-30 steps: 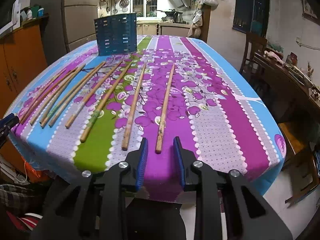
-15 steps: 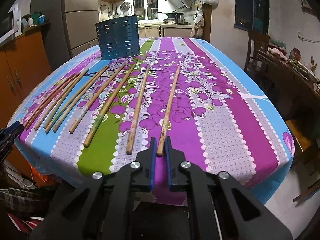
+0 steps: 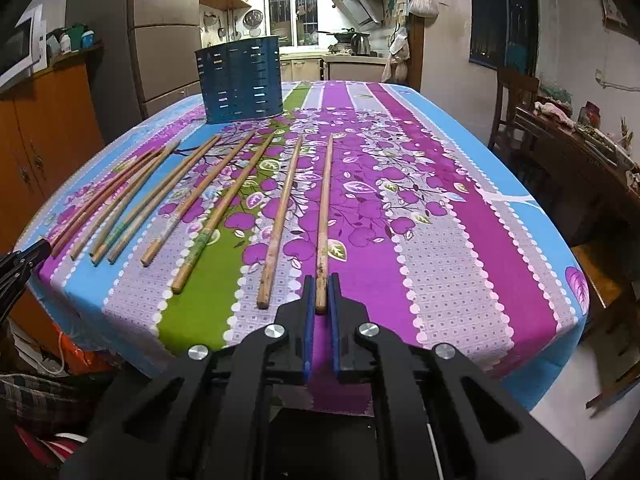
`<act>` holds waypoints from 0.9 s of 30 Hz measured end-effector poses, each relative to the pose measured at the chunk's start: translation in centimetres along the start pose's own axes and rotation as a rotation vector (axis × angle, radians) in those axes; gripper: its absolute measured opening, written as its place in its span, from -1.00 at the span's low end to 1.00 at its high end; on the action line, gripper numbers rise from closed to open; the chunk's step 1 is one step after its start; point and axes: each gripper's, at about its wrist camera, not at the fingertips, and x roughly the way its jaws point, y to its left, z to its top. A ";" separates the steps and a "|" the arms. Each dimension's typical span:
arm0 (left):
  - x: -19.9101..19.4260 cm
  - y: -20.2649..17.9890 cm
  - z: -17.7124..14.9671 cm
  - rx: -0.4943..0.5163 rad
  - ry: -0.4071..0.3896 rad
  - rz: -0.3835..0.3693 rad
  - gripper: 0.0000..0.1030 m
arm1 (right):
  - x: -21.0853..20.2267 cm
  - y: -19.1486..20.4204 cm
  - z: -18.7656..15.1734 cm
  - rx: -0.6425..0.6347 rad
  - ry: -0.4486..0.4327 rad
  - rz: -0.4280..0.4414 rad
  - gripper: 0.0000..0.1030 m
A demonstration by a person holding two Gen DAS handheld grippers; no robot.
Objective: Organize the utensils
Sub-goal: 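Grasp a wooden chopstick with the right tool while the left tool grasps another, then lift the chopsticks and carry both tools over the blue utensil holder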
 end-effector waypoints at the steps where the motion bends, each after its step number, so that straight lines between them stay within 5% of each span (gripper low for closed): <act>1: -0.6 0.2 0.6 -0.018 -0.008 0.007 -0.86 | -0.3 0.1 0.1 -0.004 -0.009 0.000 -0.91; 18: -4.4 0.5 15.2 -0.038 -0.171 0.261 -0.86 | -7.1 1.2 11.6 -0.184 -0.374 0.014 -0.91; 27: -7.0 -2.2 19.4 0.001 -0.310 0.342 -0.86 | -8.5 1.7 17.2 -0.204 -0.439 0.075 -0.91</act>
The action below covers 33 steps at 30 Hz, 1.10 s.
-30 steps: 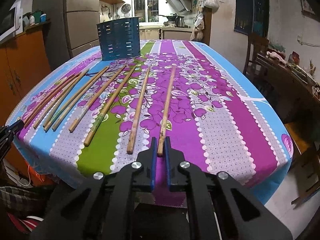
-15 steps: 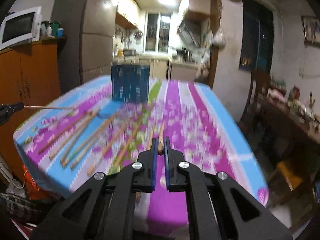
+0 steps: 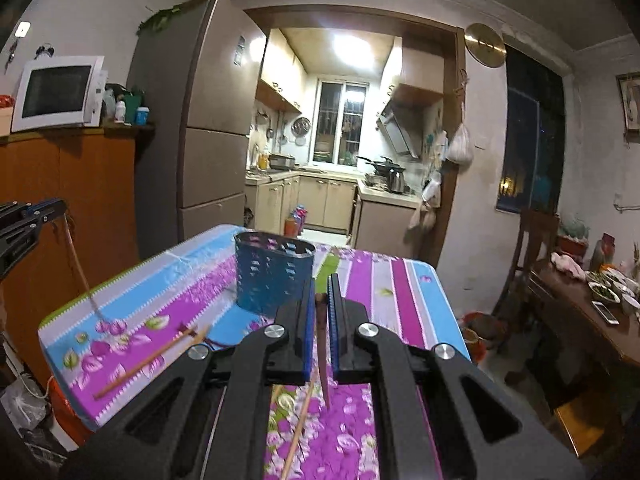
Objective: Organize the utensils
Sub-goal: 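Lift the chopsticks and carry both tools over the blue utensil holder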
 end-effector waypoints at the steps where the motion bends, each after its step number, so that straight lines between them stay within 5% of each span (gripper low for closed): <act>1: -0.4 -0.2 0.4 0.007 -0.019 0.011 -0.86 | 0.1 0.0 0.4 -0.002 -0.003 0.005 -0.91; 12: -2.1 -1.1 2.6 0.045 -0.131 0.072 -0.86 | 2.0 0.4 3.0 -0.009 -0.020 0.076 -0.91; 33: -0.3 -1.6 3.2 0.067 -0.126 0.088 -0.86 | 4.8 1.4 5.6 -0.021 -0.047 0.127 -0.91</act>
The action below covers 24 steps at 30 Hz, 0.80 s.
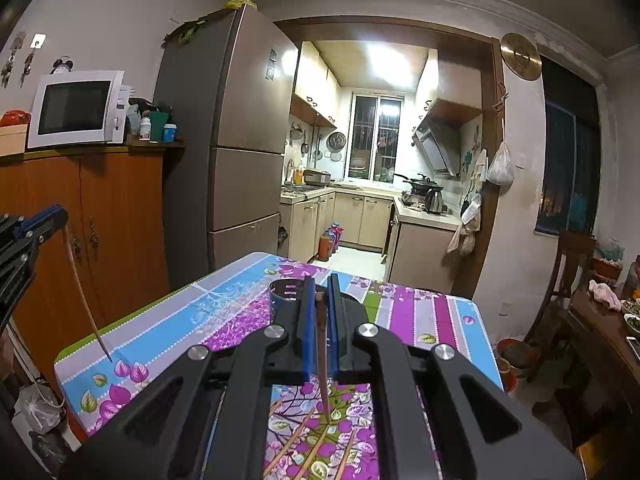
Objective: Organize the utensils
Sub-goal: 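Lift the chopsticks and carry both tools over the blue utensil holder, then lower the chopstick into the holder and open the right tool while the left tool does likewise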
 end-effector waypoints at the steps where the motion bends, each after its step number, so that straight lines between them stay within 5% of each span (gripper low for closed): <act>1: 0.3 -0.1 0.1 0.003 0.000 -0.004 -0.86 | 0.1 -0.1 0.2 0.003 -0.001 0.002 -0.91; 8: 6.9 1.2 2.5 -0.120 0.098 -0.275 -0.86 | 2.3 -1.9 3.0 0.034 -0.033 0.009 -0.91; 15: 13.6 0.6 7.4 -0.205 0.048 -0.479 -0.86 | 5.3 -3.5 7.0 0.080 -0.104 0.003 -0.91; 24: 20.5 -2.3 11.5 -0.269 -0.087 -0.491 -0.86 | 10.3 -4.6 10.0 0.127 -0.161 -0.010 -0.91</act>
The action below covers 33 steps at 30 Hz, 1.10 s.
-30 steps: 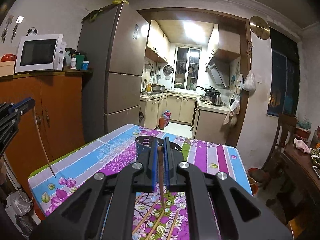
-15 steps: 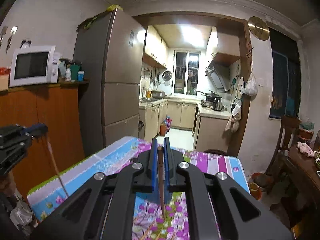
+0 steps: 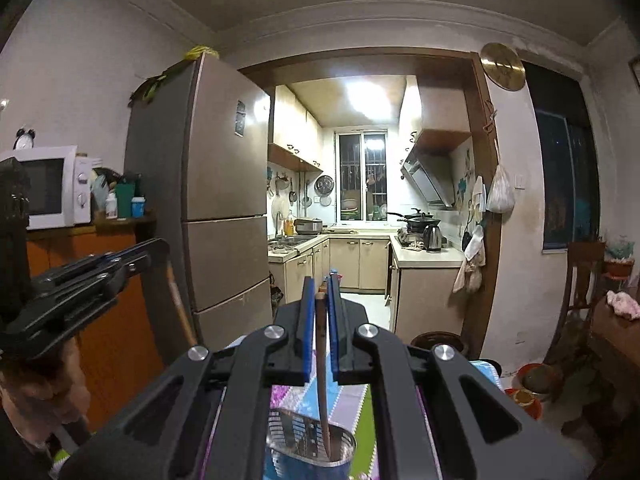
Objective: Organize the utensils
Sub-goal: 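Lower the chopstick into the holder and open the right tool while the left tool does likewise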
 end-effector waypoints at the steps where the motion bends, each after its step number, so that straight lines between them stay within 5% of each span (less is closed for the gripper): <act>1: 1.2 0.3 -0.1 -0.028 -0.004 -0.011 -0.86 | 0.6 -0.2 -0.1 0.009 0.001 0.000 -0.91; 6: 4.9 0.5 -1.9 -0.051 0.016 0.003 -0.86 | 3.3 -1.6 -1.1 0.081 0.028 0.016 -0.91; 16: 9.4 1.3 -10.1 -0.078 0.206 -0.029 -0.86 | 7.1 -1.4 -7.2 0.123 0.185 0.044 -0.90; 18: 9.5 1.6 -11.0 -0.078 0.219 -0.007 -0.85 | 7.2 -1.2 -7.8 0.114 0.201 0.032 -0.77; 20: 9.3 2.2 -11.1 -0.089 0.222 0.008 -0.85 | 6.8 -1.3 -7.7 0.111 0.186 0.024 -0.17; 24: 6.8 3.3 -9.4 -0.098 0.172 0.034 -0.58 | 4.5 -2.5 -6.3 0.120 0.128 -0.018 -0.07; 27: 4.1 3.6 -7.2 -0.085 0.119 0.051 -0.58 | 1.9 -3.9 -5.2 0.108 0.090 -0.064 -0.07; 33: -6.6 4.8 -4.7 -0.005 -0.012 0.136 -0.36 | -6.6 -6.5 -4.3 0.044 0.030 -0.180 -0.03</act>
